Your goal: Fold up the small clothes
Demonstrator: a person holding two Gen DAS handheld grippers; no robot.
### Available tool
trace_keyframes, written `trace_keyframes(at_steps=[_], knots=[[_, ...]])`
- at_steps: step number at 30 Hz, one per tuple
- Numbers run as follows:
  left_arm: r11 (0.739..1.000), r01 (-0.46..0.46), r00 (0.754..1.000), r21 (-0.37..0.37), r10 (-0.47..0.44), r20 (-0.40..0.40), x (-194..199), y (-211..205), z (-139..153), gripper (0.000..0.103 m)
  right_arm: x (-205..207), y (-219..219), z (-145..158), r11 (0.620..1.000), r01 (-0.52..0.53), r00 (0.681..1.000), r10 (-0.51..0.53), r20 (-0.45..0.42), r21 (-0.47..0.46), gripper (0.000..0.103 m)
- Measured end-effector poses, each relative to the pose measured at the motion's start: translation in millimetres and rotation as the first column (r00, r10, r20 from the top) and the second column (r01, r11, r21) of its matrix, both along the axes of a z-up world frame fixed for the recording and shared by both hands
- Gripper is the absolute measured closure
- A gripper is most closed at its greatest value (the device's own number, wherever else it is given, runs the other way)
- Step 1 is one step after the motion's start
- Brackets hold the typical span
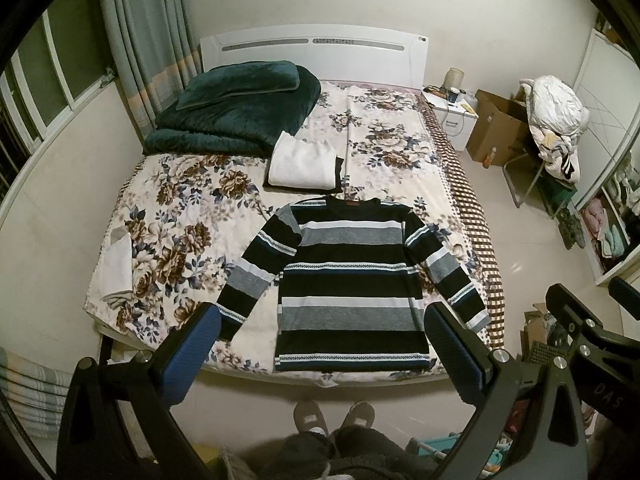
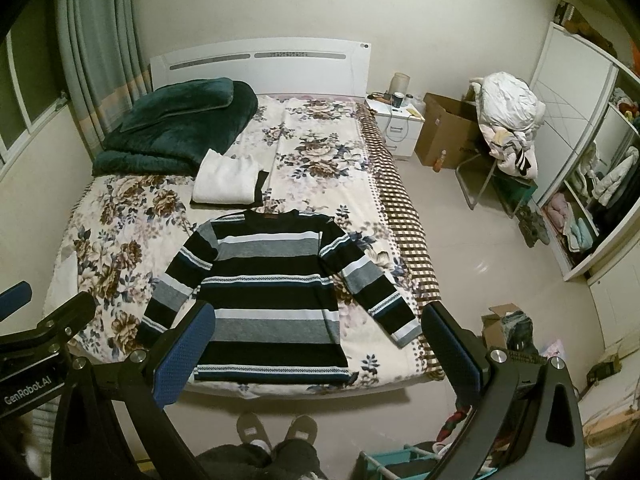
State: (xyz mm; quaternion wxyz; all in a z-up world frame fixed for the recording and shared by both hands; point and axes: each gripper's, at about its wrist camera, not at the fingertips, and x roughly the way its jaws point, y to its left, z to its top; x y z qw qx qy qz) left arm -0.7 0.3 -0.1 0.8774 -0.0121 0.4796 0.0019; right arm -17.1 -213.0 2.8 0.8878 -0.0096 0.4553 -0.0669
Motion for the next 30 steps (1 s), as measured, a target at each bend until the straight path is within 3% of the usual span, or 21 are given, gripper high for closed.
trace_keyframes(at_steps=[30], knots=[[1.000,-0.001,1.000,-0.002,0.001,0.004,-0.6,0.2,0.0,0.000,-0.3,0.1,1.2,1.000,0.000,1.000,0.000,0.002,0.001,0.000]])
